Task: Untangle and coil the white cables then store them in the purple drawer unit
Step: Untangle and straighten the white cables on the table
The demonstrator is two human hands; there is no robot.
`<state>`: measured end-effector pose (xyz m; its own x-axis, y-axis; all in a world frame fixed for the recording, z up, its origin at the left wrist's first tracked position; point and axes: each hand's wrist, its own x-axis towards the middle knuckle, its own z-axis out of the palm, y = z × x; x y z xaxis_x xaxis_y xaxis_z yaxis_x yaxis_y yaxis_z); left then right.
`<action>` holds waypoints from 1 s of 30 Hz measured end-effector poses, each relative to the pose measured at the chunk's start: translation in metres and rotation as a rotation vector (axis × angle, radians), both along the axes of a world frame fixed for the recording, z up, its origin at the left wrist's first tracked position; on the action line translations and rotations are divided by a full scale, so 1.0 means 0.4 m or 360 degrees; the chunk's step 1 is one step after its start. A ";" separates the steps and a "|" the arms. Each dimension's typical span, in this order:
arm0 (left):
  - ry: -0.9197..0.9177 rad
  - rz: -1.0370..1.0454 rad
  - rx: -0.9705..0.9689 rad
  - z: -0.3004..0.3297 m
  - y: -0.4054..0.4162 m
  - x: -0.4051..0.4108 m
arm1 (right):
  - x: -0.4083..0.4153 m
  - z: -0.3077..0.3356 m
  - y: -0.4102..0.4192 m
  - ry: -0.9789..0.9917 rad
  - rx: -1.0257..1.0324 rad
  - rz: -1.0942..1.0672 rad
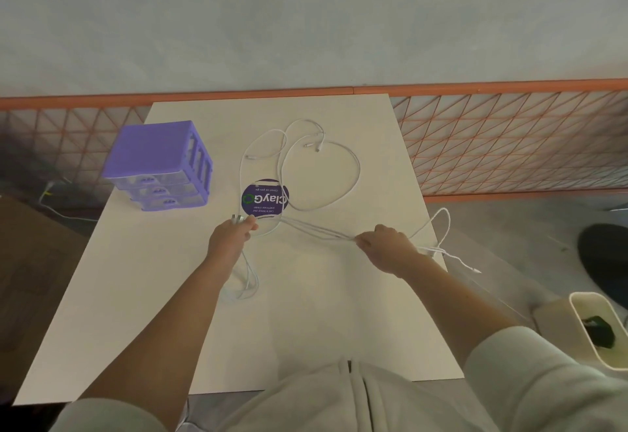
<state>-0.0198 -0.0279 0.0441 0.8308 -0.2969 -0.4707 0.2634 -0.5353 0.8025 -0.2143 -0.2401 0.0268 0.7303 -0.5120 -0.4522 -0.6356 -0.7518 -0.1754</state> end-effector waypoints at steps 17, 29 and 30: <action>-0.0084 -0.0322 -0.0302 0.067 -0.001 -0.006 | 0.207 0.068 0.164 -0.0840 0.0235 0.0364; 0.0032 -0.0042 -0.0194 0.021 0.033 0.029 | 0.080 0.049 0.016 -0.0325 -0.0039 -0.0254; 0.0039 -0.0015 -0.0180 0.015 0.036 0.032 | 0.069 0.047 0.003 -0.0286 -0.0056 -0.0285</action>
<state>-0.0068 -0.0135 0.0500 0.8164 -0.3573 -0.4537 0.2789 -0.4441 0.8515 -0.1866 -0.2390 0.0456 0.6936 -0.6537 -0.3027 -0.7202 -0.6376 -0.2734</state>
